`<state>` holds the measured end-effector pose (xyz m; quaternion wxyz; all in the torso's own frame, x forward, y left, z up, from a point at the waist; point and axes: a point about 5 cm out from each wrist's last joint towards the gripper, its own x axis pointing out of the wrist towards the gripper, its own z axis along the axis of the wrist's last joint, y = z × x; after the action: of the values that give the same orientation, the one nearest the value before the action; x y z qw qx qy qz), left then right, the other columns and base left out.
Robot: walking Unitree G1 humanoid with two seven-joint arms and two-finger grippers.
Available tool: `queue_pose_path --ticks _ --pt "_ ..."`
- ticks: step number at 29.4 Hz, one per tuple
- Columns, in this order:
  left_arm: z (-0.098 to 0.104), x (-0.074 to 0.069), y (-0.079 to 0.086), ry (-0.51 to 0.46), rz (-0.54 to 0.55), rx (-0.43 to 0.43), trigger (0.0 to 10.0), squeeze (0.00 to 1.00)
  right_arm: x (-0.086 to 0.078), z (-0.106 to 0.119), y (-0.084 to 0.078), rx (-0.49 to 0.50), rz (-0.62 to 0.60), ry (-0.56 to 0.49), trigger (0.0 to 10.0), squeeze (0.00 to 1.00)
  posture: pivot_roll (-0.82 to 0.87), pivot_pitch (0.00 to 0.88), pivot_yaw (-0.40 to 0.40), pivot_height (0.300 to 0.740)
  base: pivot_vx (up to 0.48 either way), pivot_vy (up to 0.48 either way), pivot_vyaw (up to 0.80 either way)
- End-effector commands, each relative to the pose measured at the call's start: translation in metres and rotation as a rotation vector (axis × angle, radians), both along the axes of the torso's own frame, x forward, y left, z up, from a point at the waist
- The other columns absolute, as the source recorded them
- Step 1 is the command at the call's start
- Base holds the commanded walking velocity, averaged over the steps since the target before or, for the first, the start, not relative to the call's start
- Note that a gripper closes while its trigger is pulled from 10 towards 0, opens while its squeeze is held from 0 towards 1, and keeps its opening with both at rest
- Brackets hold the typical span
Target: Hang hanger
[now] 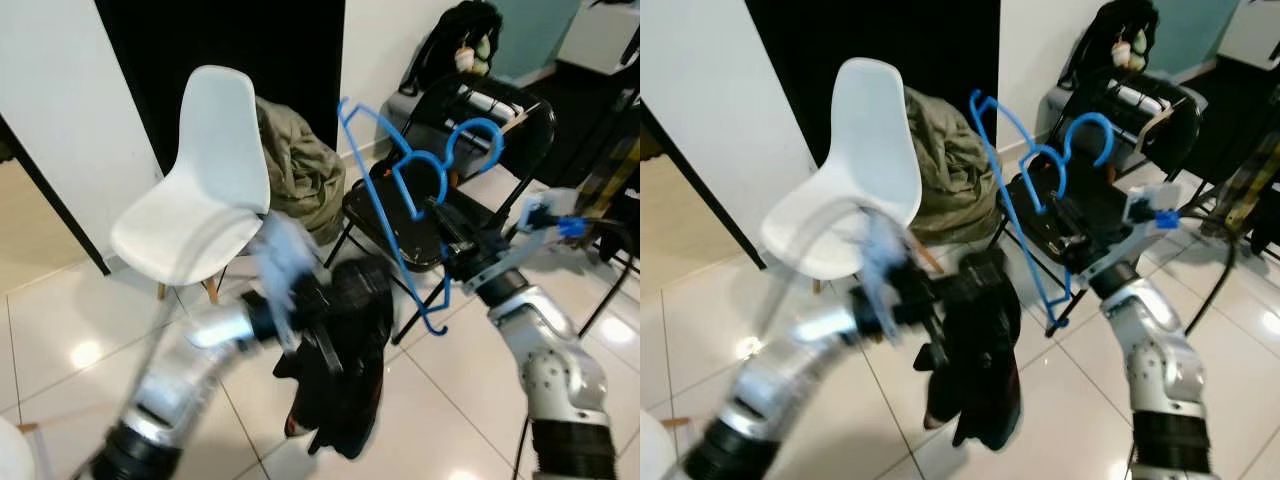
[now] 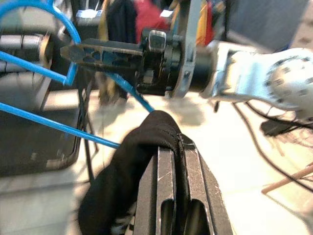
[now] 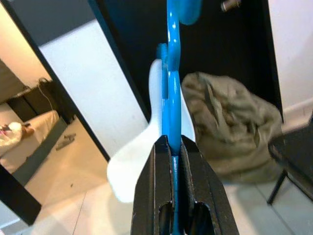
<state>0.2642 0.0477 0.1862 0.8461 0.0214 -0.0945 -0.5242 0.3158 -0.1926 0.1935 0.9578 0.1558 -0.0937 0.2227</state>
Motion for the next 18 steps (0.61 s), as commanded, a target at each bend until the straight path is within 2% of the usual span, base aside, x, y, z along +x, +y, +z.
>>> queue_pose_path --ticks 1,2,4,5,6,7,8,9,10,13,16,17,18 --pt "-0.01 0.003 0.0 0.007 0.087 0.011 10.0 0.0 0.002 -0.009 0.002 -0.03 -0.03 0.027 10.0 0.0 0.01 0.139 0.036 0.74 0.0 0.0 0.0" --pt "-0.027 0.011 0.006 0.051 0.205 0.031 10.0 0.0 0.003 -0.022 0.004 -0.07 -0.057 0.073 10.0 0.0 0.0 0.142 0.035 0.74 0.0 0.0 0.0" --pt "-0.027 0.011 0.006 0.051 0.205 0.031 10.0 0.0 0.003 -0.022 0.004 -0.07 -0.057 0.073 10.0 0.0 0.0 0.142 0.035 0.74 0.0 0.0 0.0" --pt "-0.039 0.019 0.016 0.114 0.303 0.022 10.0 0.0 0.004 -0.029 0.005 -0.091 -0.069 0.1 10.0 0.0 0.0 0.147 0.037 0.74 0.0 0.0 0.0" --pt "-0.041 0.029 0.031 0.163 0.417 -0.042 10.0 0.0 0.005 -0.032 0.004 -0.088 -0.079 0.117 10.0 0.0 -0.01 0.149 0.04 0.74 0.0 0.0 0.0" --pt "-0.041 0.029 0.031 0.163 0.417 -0.042 10.0 0.0 0.005 -0.032 0.004 -0.088 -0.079 0.117 10.0 0.0 -0.01 0.149 0.04 0.74 0.0 0.0 0.0" --pt "-0.04 0.038 0.044 0.186 0.513 -0.096 10.0 0.0 0.005 -0.033 0.003 -0.077 -0.082 0.123 10.0 0.0 -0.02 0.152 0.039 0.74 0.0 0.0 0.64" --pt "-0.04 0.038 0.044 0.186 0.513 -0.096 10.0 0.0 0.005 -0.033 0.003 -0.077 -0.082 0.123 10.0 0.0 -0.02 0.152 0.039 0.74 0.0 0.0 0.64" --pt "-0.038 0.044 0.054 0.172 0.592 -0.125 10.0 0.0 0.005 -0.033 0.005 -0.071 -0.073 0.115 10.0 0.0 -0.02 0.152 0.04 0.74 0.0 0.0 0.8" --pt "-0.036 0.046 0.059 0.153 0.642 -0.134 10.0 0.0 0.004 -0.032 0.006 -0.069 -0.068 0.109 10.0 0.0 -0.02 0.152 0.04 0.74 0.0 0.0 0.8" --pt "-0.028 0.048 0.075 0.042 0.805 -0.112 10.0 0.0 0.004 -0.033 0.006 -0.048 -0.067 0.097 10.0 0.0 -0.04 0.145 0.043 0.74 0.0 0.0 0.8" --pt "-0.028 0.048 0.075 0.042 0.805 -0.112 10.0 0.0 0.004 -0.033 0.006 -0.048 -0.067 0.097 10.0 0.0 -0.04 0.145 0.043 0.74 0.0 0.0 0.8" --pt "-0.026 0.049 0.081 0.023 0.858 -0.114 10.0 0.0 0.005 -0.033 0.006 -0.04 -0.068 0.091 10.0 0.0 -0.04 0.143 0.045 0.74 0.0 0.0 0.8"
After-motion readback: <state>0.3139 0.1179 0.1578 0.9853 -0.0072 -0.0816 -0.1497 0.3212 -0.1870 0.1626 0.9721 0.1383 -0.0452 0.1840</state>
